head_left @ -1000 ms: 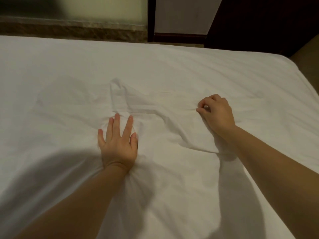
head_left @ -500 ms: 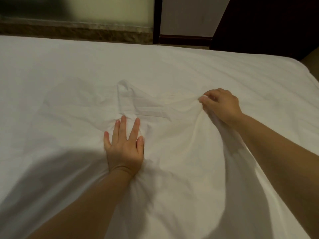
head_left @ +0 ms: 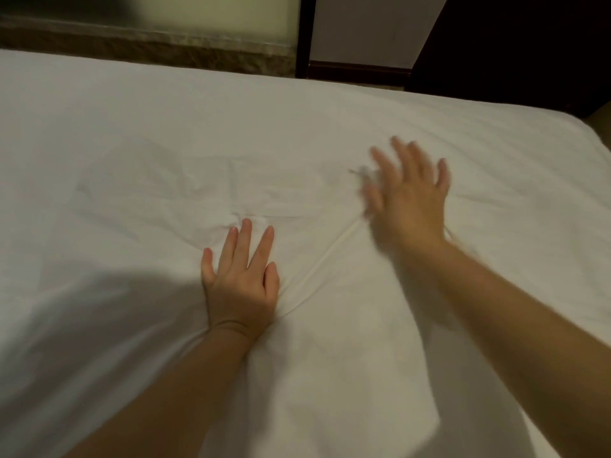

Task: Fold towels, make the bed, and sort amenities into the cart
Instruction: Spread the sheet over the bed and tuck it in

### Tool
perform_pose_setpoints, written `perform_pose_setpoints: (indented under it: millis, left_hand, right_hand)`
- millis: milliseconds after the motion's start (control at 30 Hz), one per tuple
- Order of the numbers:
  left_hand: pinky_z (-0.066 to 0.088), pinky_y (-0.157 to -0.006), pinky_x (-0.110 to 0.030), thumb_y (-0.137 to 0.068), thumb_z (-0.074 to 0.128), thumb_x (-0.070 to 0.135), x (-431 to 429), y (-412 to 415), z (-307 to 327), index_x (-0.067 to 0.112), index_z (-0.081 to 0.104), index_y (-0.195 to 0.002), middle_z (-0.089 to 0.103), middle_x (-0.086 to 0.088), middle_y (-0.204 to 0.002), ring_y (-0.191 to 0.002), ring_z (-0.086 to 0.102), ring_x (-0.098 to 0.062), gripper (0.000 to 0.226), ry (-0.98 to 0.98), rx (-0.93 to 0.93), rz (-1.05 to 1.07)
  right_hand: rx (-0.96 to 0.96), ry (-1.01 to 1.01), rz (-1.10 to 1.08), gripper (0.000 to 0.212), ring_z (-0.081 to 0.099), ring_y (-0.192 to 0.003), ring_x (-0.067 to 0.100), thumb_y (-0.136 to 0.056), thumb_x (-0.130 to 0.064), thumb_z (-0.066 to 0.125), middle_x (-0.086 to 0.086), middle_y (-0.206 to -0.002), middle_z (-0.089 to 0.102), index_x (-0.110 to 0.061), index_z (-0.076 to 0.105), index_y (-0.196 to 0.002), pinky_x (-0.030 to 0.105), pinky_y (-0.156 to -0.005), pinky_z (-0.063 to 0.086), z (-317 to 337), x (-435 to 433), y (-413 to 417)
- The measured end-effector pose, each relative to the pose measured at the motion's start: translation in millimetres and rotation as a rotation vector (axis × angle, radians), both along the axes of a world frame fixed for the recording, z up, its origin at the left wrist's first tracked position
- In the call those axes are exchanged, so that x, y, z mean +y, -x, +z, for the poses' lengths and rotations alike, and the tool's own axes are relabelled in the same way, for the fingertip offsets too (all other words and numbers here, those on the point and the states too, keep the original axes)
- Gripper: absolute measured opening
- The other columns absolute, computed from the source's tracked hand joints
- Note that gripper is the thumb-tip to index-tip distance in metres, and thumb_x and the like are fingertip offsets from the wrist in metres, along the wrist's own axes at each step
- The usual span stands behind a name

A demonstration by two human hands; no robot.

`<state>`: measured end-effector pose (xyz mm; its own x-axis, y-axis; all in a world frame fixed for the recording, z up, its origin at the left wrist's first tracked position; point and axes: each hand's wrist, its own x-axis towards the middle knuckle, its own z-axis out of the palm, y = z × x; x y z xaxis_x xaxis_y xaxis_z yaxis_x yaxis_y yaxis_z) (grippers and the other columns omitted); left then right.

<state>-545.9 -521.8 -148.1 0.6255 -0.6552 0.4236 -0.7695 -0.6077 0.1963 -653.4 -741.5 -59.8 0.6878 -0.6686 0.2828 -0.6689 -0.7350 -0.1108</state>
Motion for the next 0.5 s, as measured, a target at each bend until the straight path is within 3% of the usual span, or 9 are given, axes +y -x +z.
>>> perform_pose_setpoints:
  millis: [67, 133, 200, 300, 400, 500]
  left_hand:
    - [0.023, -0.107, -0.048, -0.09, 0.036, 0.033, -1, -1, 0, 0.027, 0.046, -0.14, 0.041, -0.007, -0.148, -0.134, 0.042, -0.024, 0.051, -0.05, 0.047, 0.009]
    - [0.021, -0.107, -0.049, -0.089, 0.032, 0.036, -1, -1, 2, 0.028, 0.042, -0.142, 0.04, -0.006, -0.149, -0.135, 0.04, -0.025, 0.054, -0.118, 0.129, 0.008]
    - [0.019, -0.109, -0.053, -0.089, 0.025, 0.04, -2, 1, 6, 0.03, 0.039, -0.144, 0.037, -0.005, -0.151, -0.137, 0.037, -0.024, 0.058, -0.181, 0.226, 0.021]
    - [0.016, -0.11, -0.056, -0.089, 0.015, 0.046, -4, 0, 21, 0.031, 0.031, -0.147, 0.03, -0.003, -0.155, -0.141, 0.029, -0.024, 0.062, -0.253, 0.279, 0.006]
    - [0.015, -0.111, -0.056, -0.093, 0.01, 0.048, 17, 3, 34, 0.026, 0.023, -0.151, 0.02, -0.006, -0.158, -0.144, 0.022, -0.023, 0.063, -0.409, 0.245, -0.087]
    - [0.027, -0.105, -0.057, -0.095, 0.015, 0.049, 78, 47, 40, 0.02, 0.042, -0.143, 0.039, -0.009, -0.149, -0.136, 0.039, -0.027, 0.062, -0.401, 0.246, -0.15]
  right_hand:
    - [0.177, -0.05, 0.118, 0.055, 0.025, -0.142, 0.026, -0.094, -0.05, 0.03, 0.0, -0.154, 0.032, -0.031, 0.035, -0.145, 0.048, -0.113, 0.007, -9, 43, 24]
    - [0.36, -0.262, -0.003, 0.061, 0.007, -0.147, 0.022, -0.094, -0.06, 0.017, -0.005, -0.16, 0.012, -0.036, 0.015, -0.151, 0.051, -0.115, 0.002, -19, 61, 50]
    - [0.404, -0.365, -0.137, 0.064, -0.006, -0.147, 0.022, -0.095, -0.062, 0.013, -0.007, -0.161, -0.003, -0.036, 0.002, -0.151, 0.05, -0.117, -0.004, -26, 58, 60]
    - [0.437, -0.356, -0.162, 0.065, -0.009, -0.147, 0.026, -0.096, -0.06, 0.01, -0.004, -0.16, -0.009, -0.032, -0.006, -0.152, 0.053, -0.117, -0.003, -14, 67, 66]
    - [0.482, -0.391, -0.229, 0.062, -0.007, -0.147, 0.025, -0.097, -0.057, 0.011, -0.004, -0.161, -0.008, -0.032, -0.006, -0.152, 0.053, -0.116, -0.002, -7, 106, 128]
    - [0.439, -0.423, -0.35, 0.06, -0.004, -0.148, 0.021, -0.097, -0.055, 0.007, -0.005, -0.161, -0.006, -0.033, -0.005, -0.152, 0.047, -0.118, 0.001, -7, 145, 206]
